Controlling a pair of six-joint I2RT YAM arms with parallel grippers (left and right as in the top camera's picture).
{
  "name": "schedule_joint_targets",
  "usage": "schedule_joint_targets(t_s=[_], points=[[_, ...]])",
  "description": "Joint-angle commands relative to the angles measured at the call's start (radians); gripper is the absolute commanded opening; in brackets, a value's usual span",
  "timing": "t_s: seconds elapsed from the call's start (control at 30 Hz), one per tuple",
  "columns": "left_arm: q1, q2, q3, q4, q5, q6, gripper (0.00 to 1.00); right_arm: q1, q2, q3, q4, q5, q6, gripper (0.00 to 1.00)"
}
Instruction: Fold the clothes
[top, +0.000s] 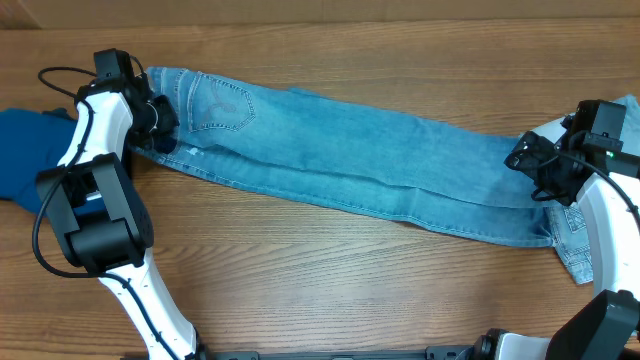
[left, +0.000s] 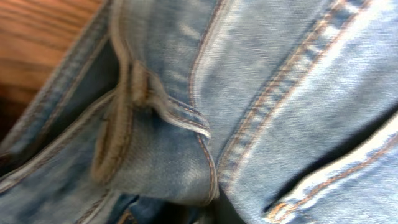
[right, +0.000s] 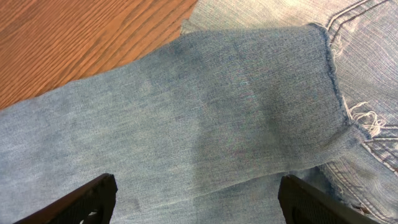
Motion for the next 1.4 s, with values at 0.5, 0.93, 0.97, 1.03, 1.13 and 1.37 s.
schedule_joint_targets(t_s=[0.5, 0.93, 0.97, 1.03, 1.13, 1.37], points=[[0.008, -0.429, 0.175, -0.058, 0.116, 0.002, 0.04, -0.056, 0.034, 0.008, -0.048, 0.005, 0.039, 0.81], [0.005, -0.429, 0.175, -0.081, 0.112, 0.022, 0.04, -0.146, 0.217, -0.177, 0.065, -0.272, 0.056, 0.77], [0.002, -0.429, 0.175, -0.081, 0.112, 0.025, 0.04, -0.146, 0.229, -0.187, 0.100, -0.273, 0.058, 0.75], [0.000, -0.429, 0.175, -0.081, 0.112, 0.029, 0.04, -0.146, 0.241, -0.206, 0.196, -0.272, 0.070, 0.70], [0.000, -0.429, 0.175, -0.081, 0.111, 0.045, 0.04, -0.146, 0.241, -0.205, 0.256, -0.284, 0.072, 0.51], [-0.003, -0.429, 0.175, -0.080, 0.110, 0.051, 0.04, -0.146, 0.172, -0.141, 0.224, -0.385, 0.066, 0.09]])
